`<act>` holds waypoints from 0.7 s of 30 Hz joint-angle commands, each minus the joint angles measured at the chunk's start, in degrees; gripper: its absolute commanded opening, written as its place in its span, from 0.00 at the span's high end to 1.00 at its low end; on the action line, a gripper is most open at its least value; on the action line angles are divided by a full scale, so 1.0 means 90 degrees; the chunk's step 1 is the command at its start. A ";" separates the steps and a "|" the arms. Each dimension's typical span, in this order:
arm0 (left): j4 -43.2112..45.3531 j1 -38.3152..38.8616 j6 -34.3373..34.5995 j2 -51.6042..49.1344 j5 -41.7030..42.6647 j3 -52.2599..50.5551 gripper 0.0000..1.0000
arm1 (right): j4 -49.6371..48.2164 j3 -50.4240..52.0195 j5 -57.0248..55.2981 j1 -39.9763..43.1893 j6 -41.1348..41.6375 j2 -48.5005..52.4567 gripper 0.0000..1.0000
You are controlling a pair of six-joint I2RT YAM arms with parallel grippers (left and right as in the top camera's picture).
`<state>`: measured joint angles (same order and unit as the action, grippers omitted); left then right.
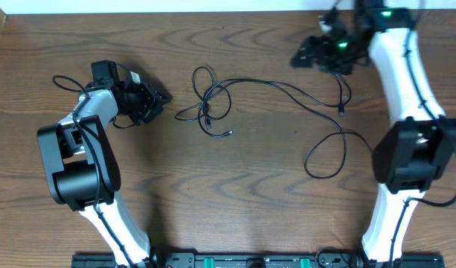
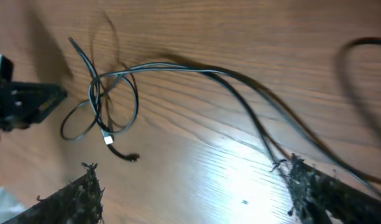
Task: Untangle cables
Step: 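Move the right gripper left to the black cables near the left gripper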
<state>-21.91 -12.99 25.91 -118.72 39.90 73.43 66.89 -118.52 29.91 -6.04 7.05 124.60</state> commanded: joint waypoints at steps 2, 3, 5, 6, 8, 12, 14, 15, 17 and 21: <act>-0.0107 -0.0019 0.0015 -0.0274 0.0182 -0.0134 0.53 | -0.0389 -0.0066 -0.0537 -0.0670 0.0753 -0.0070 0.11; -0.0107 -0.0019 0.0019 -0.0274 0.0277 -0.0134 0.53 | -0.0498 -0.0066 -0.0563 -0.0814 0.0865 -0.0056 0.11; -0.0109 -0.0017 0.0109 -0.0274 0.0476 -0.0134 0.53 | -0.0748 -0.0066 -0.0770 -0.1141 0.1304 -0.0029 0.11; -0.0112 -0.0017 0.0177 -0.0274 0.0551 -0.0134 0.53 | -0.0879 -0.0066 -0.0896 -0.1307 0.1598 -0.0012 0.11; -0.0126 -0.0005 0.0350 -0.0274 0.0673 -0.0134 0.53 | -0.1149 -0.0066 -0.1005 -0.1581 0.1960 0.0044 0.12; -0.0136 0.0068 0.0374 -0.0274 0.0855 -0.0134 0.53 | -0.1722 -0.0066 -0.1005 -0.2113 0.1974 0.0129 0.05; -0.0153 0.0138 0.0381 -0.0274 0.0855 -0.0134 0.54 | -0.2001 -0.0063 -0.1086 -0.2351 0.1996 0.0136 0.18; -0.0182 0.0177 0.0418 -0.0274 0.0852 -0.0134 0.54 | -0.2079 -0.0063 -0.1154 -0.2450 0.2123 0.0136 0.21; -0.0267 0.0267 0.0578 -0.0274 0.0855 -0.0134 0.54 | -0.2154 -0.0063 -0.1392 -0.2650 0.2552 0.0138 0.24; -0.0352 0.0398 0.0617 -0.0274 0.0852 -0.0134 0.61 | -0.2322 -0.0063 -0.2237 -0.3009 0.2931 0.0214 0.35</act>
<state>-24.36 -10.20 30.39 -119.81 47.22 73.12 46.70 -118.52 16.84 -31.42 29.02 125.23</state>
